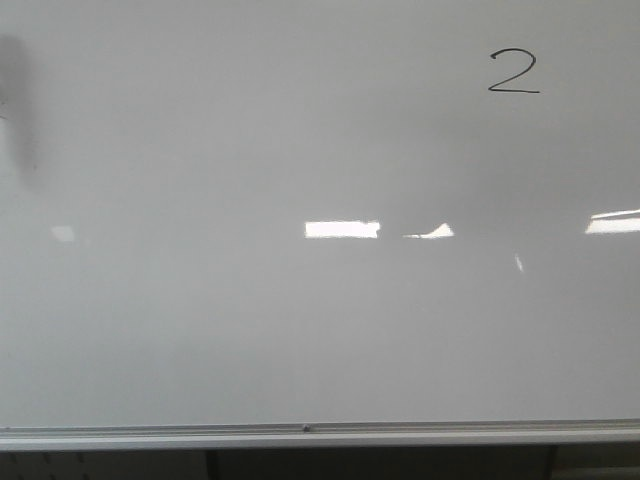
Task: Write number 2 on whiteboard
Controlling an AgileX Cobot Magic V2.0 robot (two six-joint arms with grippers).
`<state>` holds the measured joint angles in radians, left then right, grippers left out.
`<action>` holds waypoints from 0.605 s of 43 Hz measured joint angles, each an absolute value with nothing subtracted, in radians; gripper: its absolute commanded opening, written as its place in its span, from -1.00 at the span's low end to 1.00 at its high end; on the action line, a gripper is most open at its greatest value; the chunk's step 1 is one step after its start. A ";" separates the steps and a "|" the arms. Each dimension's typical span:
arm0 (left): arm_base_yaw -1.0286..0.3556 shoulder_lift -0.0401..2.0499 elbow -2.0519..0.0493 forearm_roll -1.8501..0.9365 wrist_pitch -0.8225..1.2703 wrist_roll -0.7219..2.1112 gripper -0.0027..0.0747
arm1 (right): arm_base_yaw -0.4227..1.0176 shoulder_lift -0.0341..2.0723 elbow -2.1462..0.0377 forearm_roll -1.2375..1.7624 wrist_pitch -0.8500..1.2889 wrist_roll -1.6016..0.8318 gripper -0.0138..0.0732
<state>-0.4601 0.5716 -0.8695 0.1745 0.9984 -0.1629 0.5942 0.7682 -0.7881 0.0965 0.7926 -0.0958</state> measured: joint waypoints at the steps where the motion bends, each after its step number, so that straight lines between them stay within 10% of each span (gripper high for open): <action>1: -0.460 0.572 -0.869 0.174 0.998 -0.163 -0.49 | 0.594 0.768 -0.788 0.096 0.793 -0.096 0.65; 8: -0.460 0.572 -0.869 0.174 0.998 -0.163 -0.98 | 0.594 0.768 -0.788 0.096 0.797 -0.094 -0.18; 13: -0.460 0.572 -0.869 0.174 0.998 -0.163 -0.98 | 0.594 0.768 -0.788 0.096 0.801 -0.094 -0.85; 26: -0.460 0.572 -0.869 0.174 0.998 -0.163 -0.98 | 0.594 0.768 -0.788 0.096 0.804 -0.094 -0.87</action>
